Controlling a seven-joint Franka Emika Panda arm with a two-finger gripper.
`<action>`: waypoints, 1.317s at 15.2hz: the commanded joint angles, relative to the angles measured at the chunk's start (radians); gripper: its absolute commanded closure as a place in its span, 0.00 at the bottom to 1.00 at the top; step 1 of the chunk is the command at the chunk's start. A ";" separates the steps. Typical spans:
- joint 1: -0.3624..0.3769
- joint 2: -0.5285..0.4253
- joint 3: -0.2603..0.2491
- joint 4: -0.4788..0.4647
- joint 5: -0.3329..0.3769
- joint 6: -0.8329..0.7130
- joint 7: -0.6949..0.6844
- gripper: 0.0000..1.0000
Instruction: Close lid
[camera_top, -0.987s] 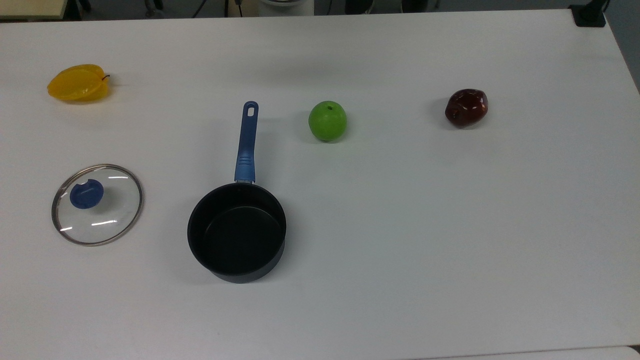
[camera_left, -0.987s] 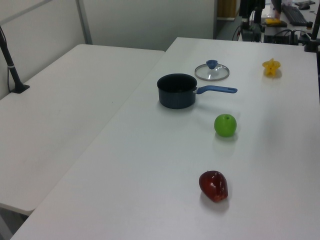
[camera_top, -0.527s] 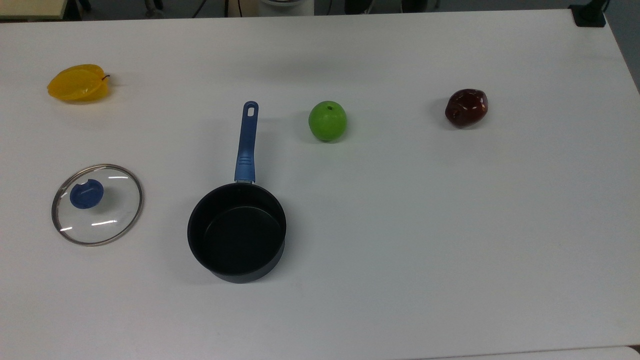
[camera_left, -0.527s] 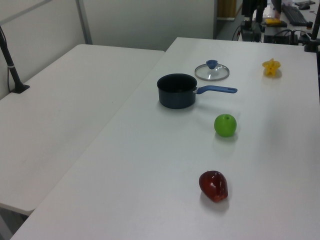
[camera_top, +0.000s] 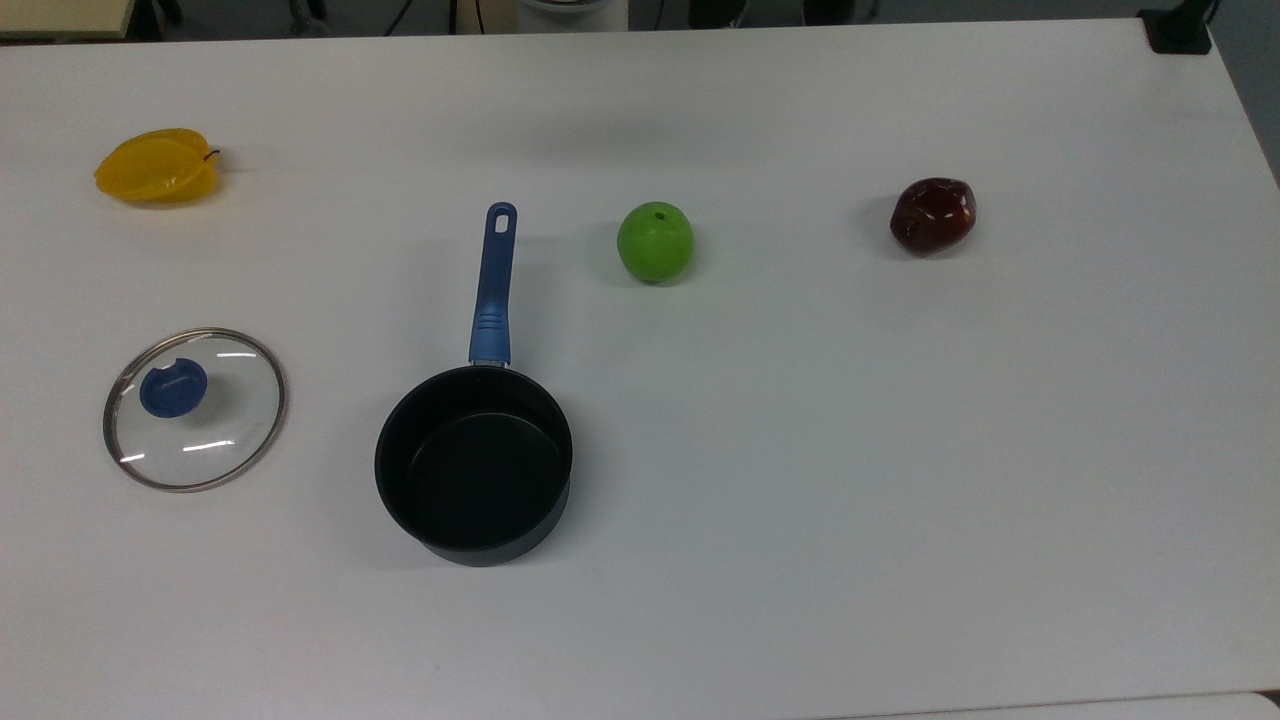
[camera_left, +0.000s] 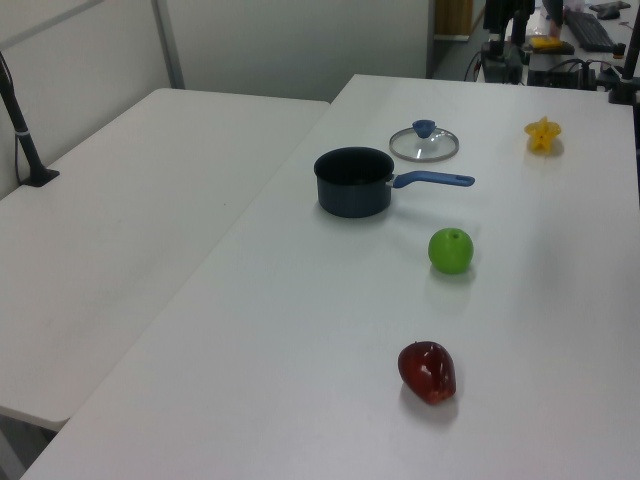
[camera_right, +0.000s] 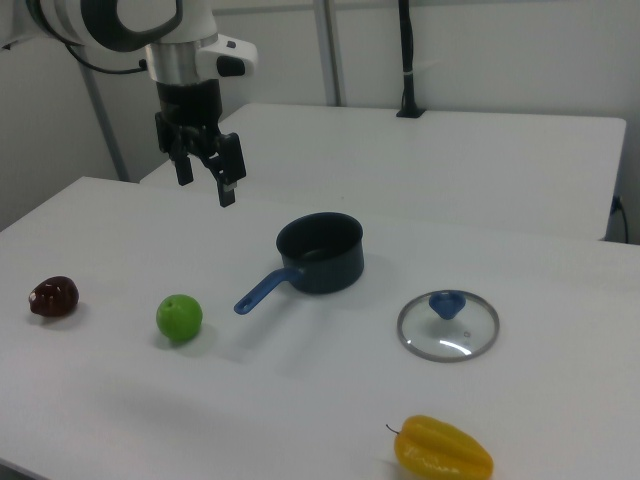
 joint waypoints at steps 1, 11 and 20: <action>0.010 -0.018 -0.016 -0.005 0.020 -0.021 -0.006 0.00; -0.083 0.063 -0.019 -0.013 0.006 0.298 0.166 0.00; -0.223 0.319 -0.024 -0.017 -0.018 0.761 0.322 0.00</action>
